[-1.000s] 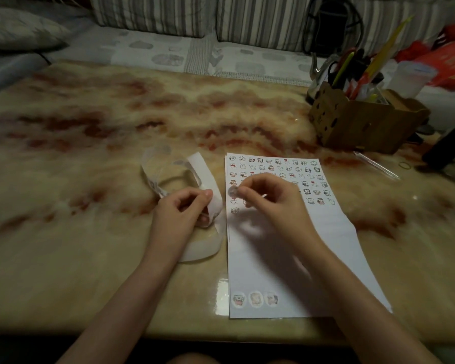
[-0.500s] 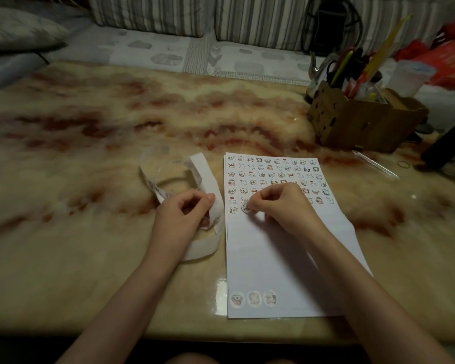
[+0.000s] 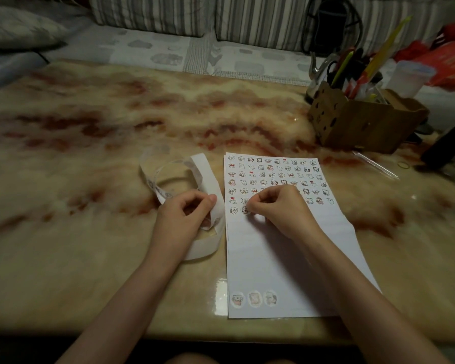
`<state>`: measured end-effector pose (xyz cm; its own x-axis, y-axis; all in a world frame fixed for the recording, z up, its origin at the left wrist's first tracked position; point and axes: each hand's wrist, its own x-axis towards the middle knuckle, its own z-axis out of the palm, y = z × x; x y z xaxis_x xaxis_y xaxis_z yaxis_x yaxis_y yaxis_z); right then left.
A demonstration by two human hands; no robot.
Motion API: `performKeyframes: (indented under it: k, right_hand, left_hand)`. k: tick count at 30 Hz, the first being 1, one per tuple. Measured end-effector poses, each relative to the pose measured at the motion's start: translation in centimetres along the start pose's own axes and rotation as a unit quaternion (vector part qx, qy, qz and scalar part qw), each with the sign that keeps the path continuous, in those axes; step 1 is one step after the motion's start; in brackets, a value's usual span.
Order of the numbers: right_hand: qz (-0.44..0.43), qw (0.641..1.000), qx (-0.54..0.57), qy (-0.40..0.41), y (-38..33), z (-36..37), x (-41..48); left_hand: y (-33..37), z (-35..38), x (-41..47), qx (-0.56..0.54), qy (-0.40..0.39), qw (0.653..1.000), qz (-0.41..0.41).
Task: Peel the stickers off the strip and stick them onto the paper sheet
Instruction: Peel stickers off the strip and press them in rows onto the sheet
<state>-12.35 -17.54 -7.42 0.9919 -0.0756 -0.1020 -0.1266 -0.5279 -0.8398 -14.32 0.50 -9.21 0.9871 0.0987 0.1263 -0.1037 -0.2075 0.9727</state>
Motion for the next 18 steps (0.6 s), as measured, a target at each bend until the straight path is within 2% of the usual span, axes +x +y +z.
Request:
performKeyframes:
  k: [18]
  right_hand:
    - [-0.04,0.994,-0.089,0.052,0.35,1.03,-0.37]
  left_hand:
    - [0.02,0.05,-0.05,0.008,-0.002,1.0,0.003]
